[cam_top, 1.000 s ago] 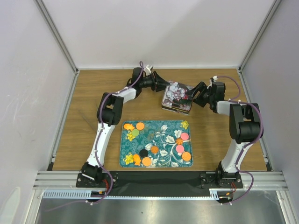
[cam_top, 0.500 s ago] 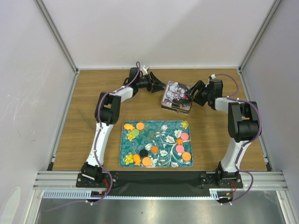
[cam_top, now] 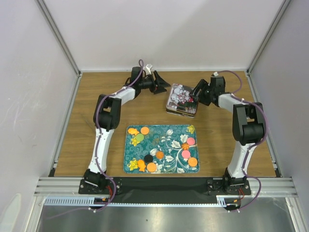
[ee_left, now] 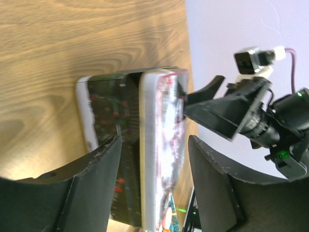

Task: Pack the cookies

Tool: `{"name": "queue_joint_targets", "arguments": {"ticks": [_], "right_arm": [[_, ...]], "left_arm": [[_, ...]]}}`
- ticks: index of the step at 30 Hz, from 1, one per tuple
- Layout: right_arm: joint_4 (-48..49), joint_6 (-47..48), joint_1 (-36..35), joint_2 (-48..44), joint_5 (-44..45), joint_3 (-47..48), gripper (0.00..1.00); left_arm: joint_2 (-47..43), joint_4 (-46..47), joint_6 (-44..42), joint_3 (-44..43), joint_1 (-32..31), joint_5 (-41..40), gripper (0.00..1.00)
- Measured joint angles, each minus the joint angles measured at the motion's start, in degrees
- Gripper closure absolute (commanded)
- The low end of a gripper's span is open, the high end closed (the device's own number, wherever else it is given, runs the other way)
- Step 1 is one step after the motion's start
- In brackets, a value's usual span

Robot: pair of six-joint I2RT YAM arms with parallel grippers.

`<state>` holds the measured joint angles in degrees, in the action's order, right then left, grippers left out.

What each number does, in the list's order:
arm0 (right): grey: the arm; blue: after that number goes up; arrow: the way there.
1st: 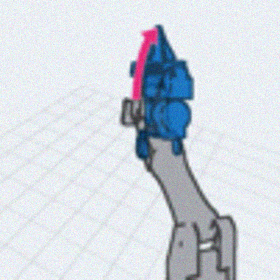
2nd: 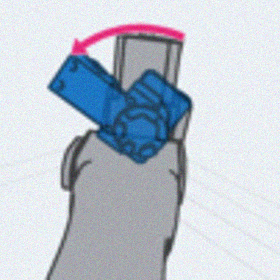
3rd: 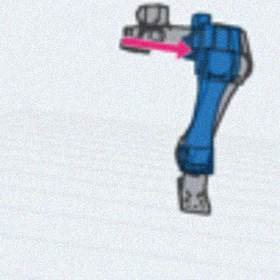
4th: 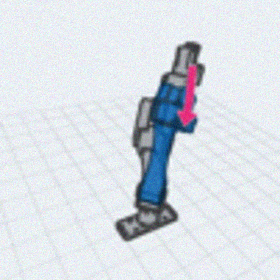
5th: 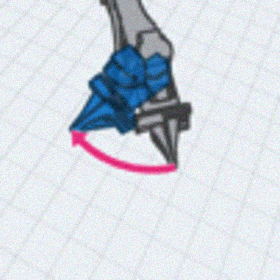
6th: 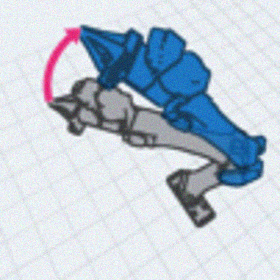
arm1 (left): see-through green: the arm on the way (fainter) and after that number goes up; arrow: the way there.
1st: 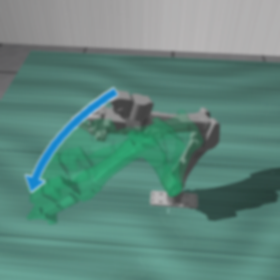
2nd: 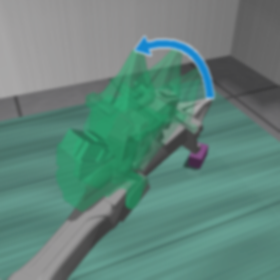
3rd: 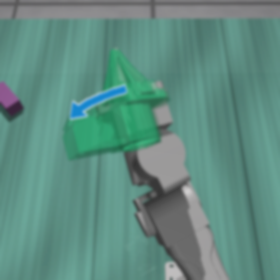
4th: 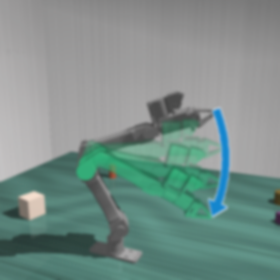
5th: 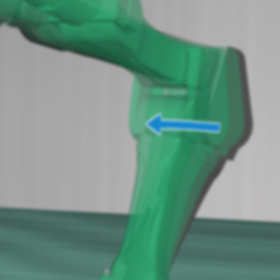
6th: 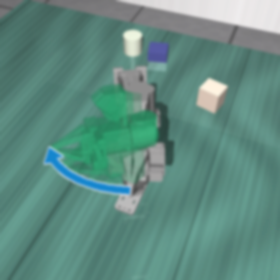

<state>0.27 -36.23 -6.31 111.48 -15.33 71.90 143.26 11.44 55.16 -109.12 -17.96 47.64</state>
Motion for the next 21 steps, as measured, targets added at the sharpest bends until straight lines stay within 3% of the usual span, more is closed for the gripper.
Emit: {"name": "queue_joint_targets", "arguments": {"ticks": [8,21], "right_arm": [[-6.3,1.6,-0.7,1.7,2.6,5.3,0.21],[-13.6,5.0,-2.3,6.4,6.3,15.1,0.2]], "left_arm": [[-4.2,0.2,-3.5,3.7,0.0,-2.1,0.35],[-5.1,-7.6,-13.7,5.9,-0.9,-7.2,0.34]]}}
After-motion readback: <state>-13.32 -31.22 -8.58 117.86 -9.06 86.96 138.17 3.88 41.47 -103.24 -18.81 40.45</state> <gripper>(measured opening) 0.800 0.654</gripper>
